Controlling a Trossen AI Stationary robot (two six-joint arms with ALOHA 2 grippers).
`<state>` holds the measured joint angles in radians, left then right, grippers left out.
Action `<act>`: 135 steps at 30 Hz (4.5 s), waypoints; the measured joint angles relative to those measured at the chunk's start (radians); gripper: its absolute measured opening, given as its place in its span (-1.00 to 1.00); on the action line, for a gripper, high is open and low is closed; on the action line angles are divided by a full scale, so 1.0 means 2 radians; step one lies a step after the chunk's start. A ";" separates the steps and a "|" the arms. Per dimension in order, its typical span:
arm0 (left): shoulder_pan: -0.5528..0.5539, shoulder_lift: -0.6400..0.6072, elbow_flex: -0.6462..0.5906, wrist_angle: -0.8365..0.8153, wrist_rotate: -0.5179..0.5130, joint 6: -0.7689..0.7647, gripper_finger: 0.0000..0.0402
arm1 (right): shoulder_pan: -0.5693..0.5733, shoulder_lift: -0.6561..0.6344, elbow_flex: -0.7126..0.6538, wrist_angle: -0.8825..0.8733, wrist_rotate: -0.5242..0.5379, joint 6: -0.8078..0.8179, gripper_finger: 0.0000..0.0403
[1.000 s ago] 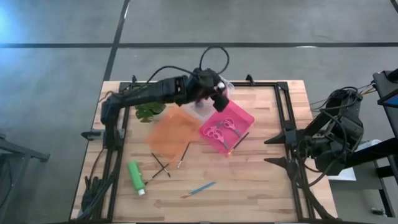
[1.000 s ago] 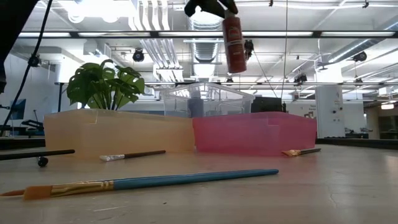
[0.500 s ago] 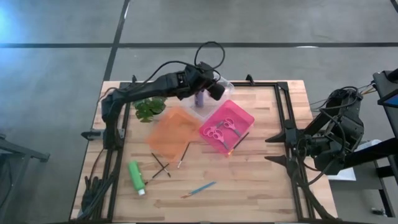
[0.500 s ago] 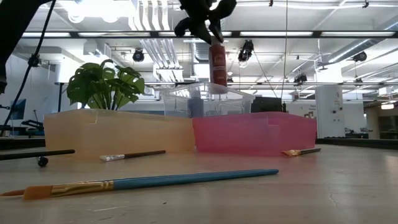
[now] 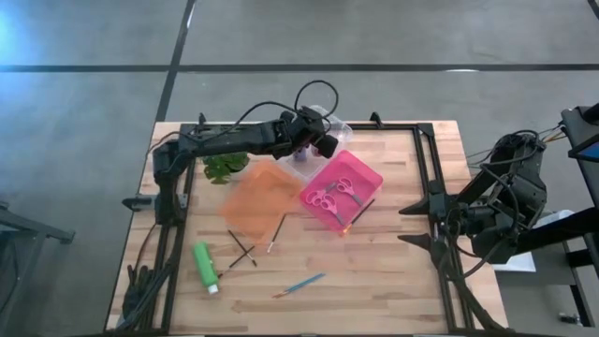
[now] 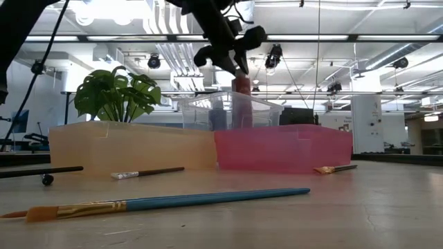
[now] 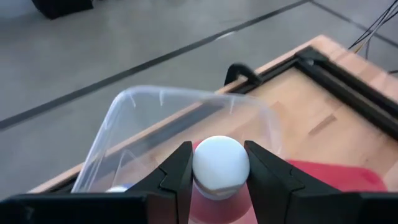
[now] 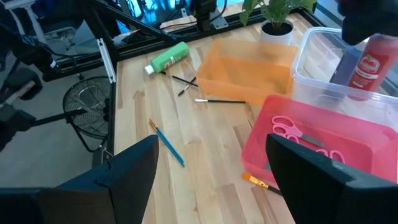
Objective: Pick & Place Paint Supplies
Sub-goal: Put the pink paint bottle into the transparent bin, then put the green paint bottle into the transparent bin
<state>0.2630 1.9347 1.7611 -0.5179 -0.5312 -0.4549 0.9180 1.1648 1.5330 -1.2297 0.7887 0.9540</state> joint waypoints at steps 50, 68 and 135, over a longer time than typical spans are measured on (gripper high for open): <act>0.011 0.063 -0.026 0.012 0.037 -0.055 -0.33 | -0.001 0.001 -0.006 0.000 0.012 0.030 0.46; 0.010 0.048 -0.023 0.017 0.042 -0.074 0.40 | -0.001 0.001 -0.009 0.000 0.012 0.030 0.46; -0.546 -0.176 -0.371 -0.193 0.330 0.318 -0.18 | -0.001 0.001 -0.016 0.070 -0.017 0.008 0.46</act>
<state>-0.8282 1.5822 1.0192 -0.9030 0.1295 0.1803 0.9169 1.1667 1.5013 -1.0890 0.7551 0.9694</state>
